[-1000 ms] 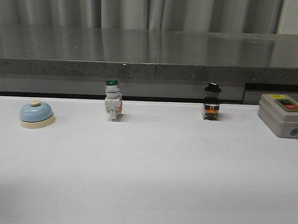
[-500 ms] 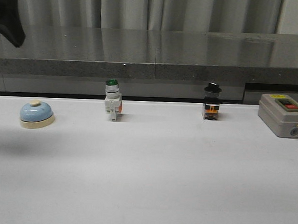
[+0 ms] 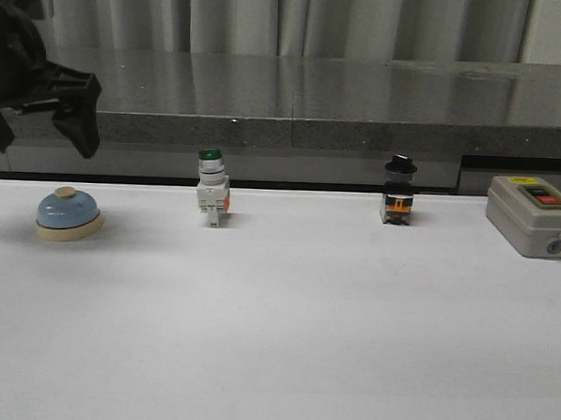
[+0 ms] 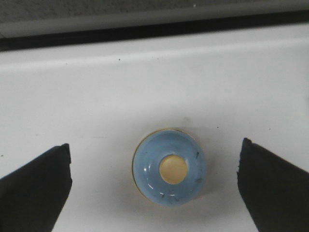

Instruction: Place and press bell with both arms

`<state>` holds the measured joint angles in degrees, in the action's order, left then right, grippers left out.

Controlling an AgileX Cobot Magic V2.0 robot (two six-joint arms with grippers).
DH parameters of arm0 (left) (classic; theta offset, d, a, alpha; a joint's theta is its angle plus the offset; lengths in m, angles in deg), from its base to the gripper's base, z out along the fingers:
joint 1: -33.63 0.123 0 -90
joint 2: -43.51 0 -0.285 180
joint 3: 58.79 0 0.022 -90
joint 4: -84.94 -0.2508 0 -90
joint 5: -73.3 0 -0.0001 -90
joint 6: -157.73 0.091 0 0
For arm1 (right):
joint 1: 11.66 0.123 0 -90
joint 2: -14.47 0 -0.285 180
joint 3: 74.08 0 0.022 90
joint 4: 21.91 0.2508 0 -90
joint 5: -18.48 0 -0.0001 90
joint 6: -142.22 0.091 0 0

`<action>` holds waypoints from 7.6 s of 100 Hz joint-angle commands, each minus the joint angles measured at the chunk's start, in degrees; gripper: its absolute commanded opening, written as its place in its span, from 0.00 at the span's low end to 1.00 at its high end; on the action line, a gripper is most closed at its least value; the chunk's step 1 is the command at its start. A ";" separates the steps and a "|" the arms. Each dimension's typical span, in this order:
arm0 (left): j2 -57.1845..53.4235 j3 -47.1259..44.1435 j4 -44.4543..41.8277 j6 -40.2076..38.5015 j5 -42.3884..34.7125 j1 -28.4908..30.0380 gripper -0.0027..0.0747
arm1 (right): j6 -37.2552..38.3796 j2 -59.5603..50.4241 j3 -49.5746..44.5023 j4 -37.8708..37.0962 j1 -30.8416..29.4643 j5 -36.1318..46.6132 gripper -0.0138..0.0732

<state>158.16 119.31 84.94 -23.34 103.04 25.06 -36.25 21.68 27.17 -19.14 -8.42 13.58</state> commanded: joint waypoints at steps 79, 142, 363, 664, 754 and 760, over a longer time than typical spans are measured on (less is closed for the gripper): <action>6.95 1.88 1.46 -0.13 -2.17 -0.74 0.73 | -0.07 -0.96 0.81 -0.61 -0.35 4.90 0.09; -8.41 1.88 1.46 0.29 2.12 -4.13 0.29 | -0.07 -0.96 0.81 -0.61 -0.35 4.90 0.09; -11.40 -0.14 1.00 1.60 -5.47 -21.71 0.90 | -0.07 -0.96 0.81 -0.61 -0.35 4.90 0.09; -108.79 -75.25 -5.13 -1.86 -23.80 3.81 0.01 | -0.07 -0.96 0.81 -0.61 -0.35 4.90 0.09; -108.79 -77.72 -5.02 -1.86 -30.52 3.84 0.01 | -0.07 -0.96 0.81 -0.61 -0.35 4.90 0.09; -108.79 -77.72 -5.02 -1.86 -30.52 3.84 0.01 | -0.07 -0.96 0.81 -0.61 -0.35 4.90 0.09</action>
<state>51.04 43.99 79.85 -24.73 77.83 28.91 -36.25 21.68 27.08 -19.14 -8.42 13.71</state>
